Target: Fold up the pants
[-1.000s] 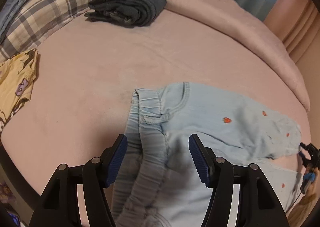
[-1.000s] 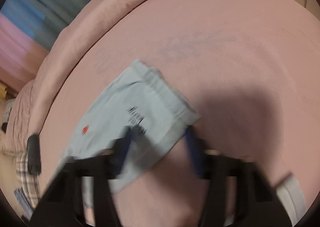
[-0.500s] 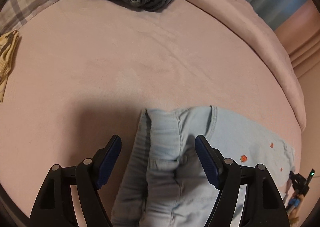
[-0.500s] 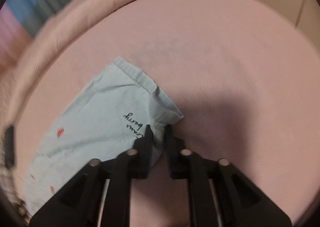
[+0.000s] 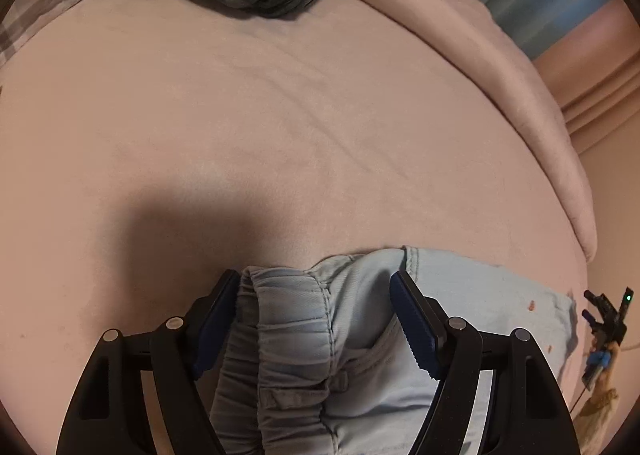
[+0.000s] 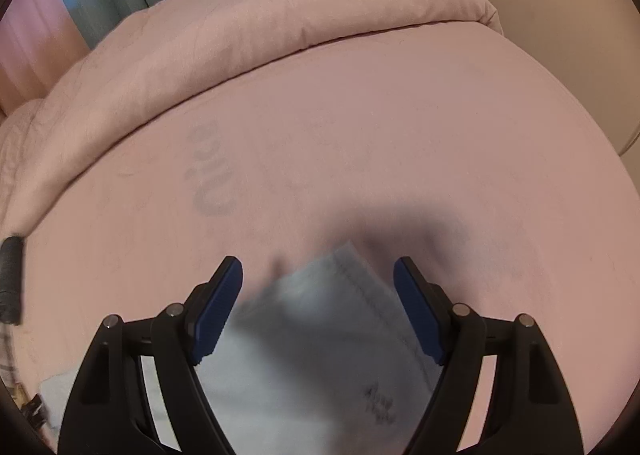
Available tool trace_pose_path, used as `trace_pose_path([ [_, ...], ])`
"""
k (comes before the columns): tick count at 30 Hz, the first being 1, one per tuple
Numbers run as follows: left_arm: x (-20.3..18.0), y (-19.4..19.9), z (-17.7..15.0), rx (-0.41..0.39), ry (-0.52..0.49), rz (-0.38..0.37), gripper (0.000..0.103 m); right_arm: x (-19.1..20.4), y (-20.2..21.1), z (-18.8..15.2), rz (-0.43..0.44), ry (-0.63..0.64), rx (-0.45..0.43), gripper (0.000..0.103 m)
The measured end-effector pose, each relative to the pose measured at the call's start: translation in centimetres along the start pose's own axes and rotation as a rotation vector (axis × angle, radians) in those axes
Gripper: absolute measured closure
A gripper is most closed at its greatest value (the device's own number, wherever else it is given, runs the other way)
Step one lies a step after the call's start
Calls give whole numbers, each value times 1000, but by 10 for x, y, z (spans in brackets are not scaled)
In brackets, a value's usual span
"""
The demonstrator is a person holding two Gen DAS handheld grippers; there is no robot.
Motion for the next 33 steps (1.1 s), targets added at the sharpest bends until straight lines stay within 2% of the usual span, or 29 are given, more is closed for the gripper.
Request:
trace_pose_path([
  [1, -1, 1, 0, -5, -8, 1, 29, 0, -8, -2, -25, 23, 12, 25],
  [3, -6, 3, -3, -11, -49, 21, 42, -3, -18, -6, -49, 31, 37, 26],
  [5, -10, 5, -10, -29, -87, 38, 52, -12, -21, -13, 10, -9, 52, 36],
  [6, -11, 5, -10, -34, -94, 38, 56, -12, -23, -16, 41, -32, 53, 50],
  [7, -12, 6, -10, -43, -96, 39, 64, -12, -23, -18, 38, -24, 47, 67],
  [9, -18, 11, -12, -67, -120, 53, 70, -7, -25, -19, 3, 33, 35, 83],
  [12, -23, 19, -6, -132, -89, 57, 72, -4, -18, -12, -1, -24, 1, 85],
  [14, -22, 35, 2, -192, -27, 21, 72, 0, 0, 3, 8, -54, -83, 86],
  [17, -34, 67, 5, -285, -20, -19, 73, 11, 43, 28, 118, -56, -211, 86],
  [21, -36, 123, -5, -425, -38, -104, 73, -2, 110, 34, 265, -87, -335, 85],
  [22, -29, 136, -12, -447, -24, -122, 73, -15, 129, 27, 326, -111, -370, 85],
  [23, -23, 141, -18, -448, -10, -128, 73, -23, 139, 20, 350, -115, -386, 85],
  [25, -2, 148, -42, -397, 12, -139, 73, -49, 160, -5, 372, -107, -407, 85],
  [29, 23, 147, -83, -344, 0, -144, 73, -102, 174, -79, 404, -180, -339, 85],
  [31, 30, 150, -101, -328, 17, -157, 73, -120, 173, -112, 369, -196, -295, 85],
  [33, 26, 155, -103, -330, 36, -171, 73, -135, 167, -132, 341, -226, -255, 85],
])
Point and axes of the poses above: each gripper's, at about its wrist camera, not at the fingertips, and y roughly against the way its jaws point, x to its left, z to its top, the point moved 2 cm from there along -y, roughly the way its jaws point, and after that the axes turned 13 degrees about -x, right-handed, at the moved point
